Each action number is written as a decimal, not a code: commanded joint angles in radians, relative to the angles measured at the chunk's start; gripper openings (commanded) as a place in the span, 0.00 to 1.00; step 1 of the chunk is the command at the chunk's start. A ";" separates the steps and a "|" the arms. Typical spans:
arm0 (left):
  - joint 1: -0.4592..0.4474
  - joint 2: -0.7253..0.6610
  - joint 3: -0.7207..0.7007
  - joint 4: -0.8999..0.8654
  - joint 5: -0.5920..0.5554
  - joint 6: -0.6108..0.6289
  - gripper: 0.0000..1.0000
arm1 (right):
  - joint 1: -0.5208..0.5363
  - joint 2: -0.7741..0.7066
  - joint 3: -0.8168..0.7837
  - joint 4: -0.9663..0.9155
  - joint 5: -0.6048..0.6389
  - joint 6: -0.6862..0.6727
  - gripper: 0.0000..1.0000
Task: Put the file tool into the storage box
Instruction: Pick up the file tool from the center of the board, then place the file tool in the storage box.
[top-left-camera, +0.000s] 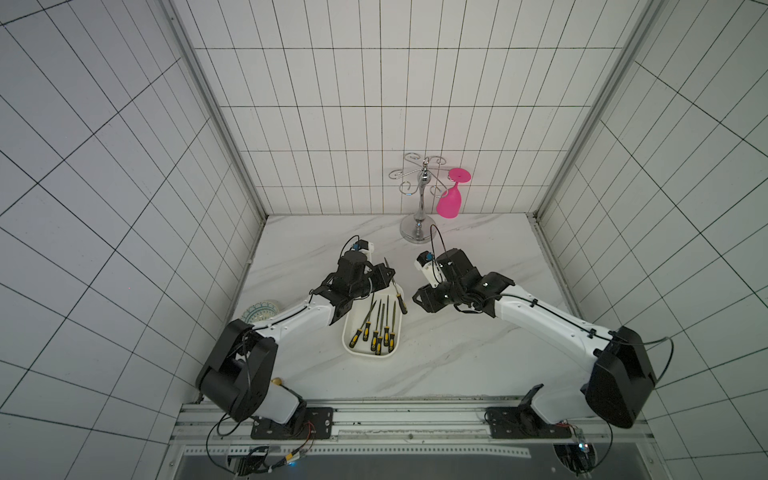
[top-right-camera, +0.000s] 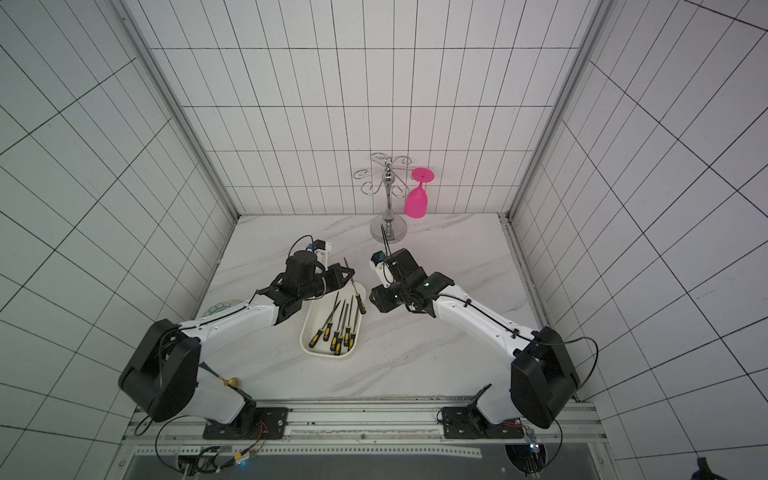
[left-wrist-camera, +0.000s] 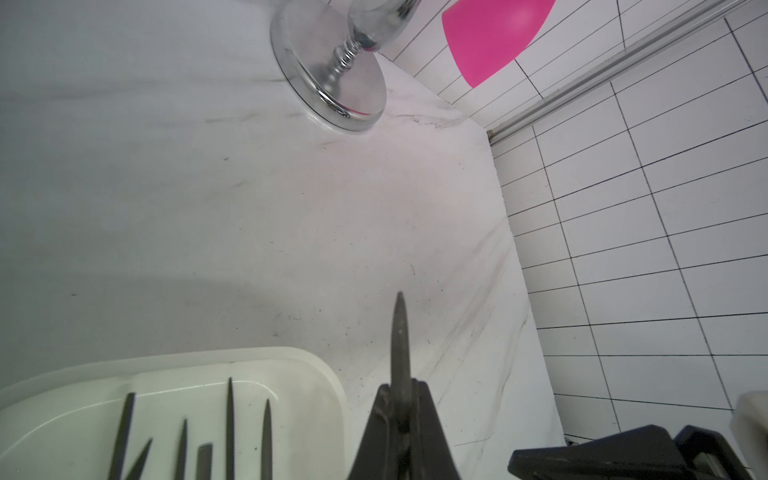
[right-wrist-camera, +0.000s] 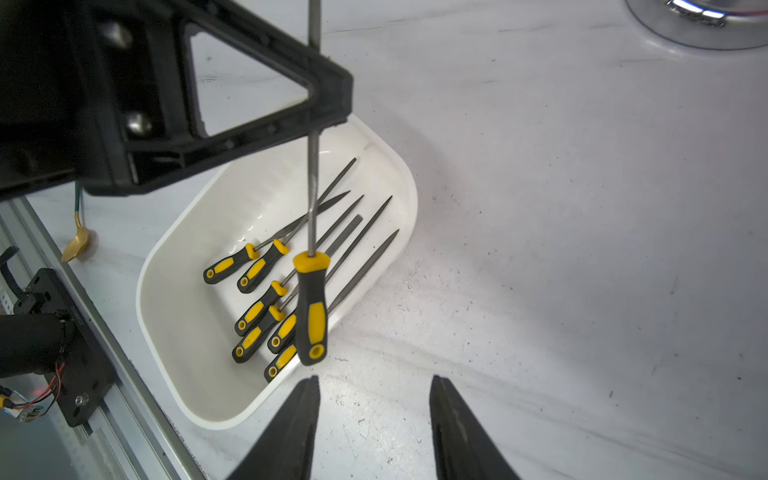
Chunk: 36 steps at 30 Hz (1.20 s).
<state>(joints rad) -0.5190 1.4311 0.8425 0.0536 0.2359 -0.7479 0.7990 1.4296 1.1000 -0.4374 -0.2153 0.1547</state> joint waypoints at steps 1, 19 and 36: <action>0.000 -0.088 -0.002 -0.188 -0.160 0.112 0.00 | 0.002 -0.020 -0.008 0.019 0.040 0.015 0.48; -0.062 -0.074 -0.061 -0.479 -0.432 0.167 0.32 | -0.013 0.025 -0.018 0.017 0.084 0.046 0.48; 0.070 -0.201 -0.067 -0.239 -1.026 0.363 0.99 | -0.519 -0.051 -0.187 0.118 0.665 0.275 0.51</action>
<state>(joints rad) -0.5026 1.2415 0.8120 -0.3515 -0.5926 -0.4767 0.3408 1.3865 0.9668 -0.3492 0.2035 0.3367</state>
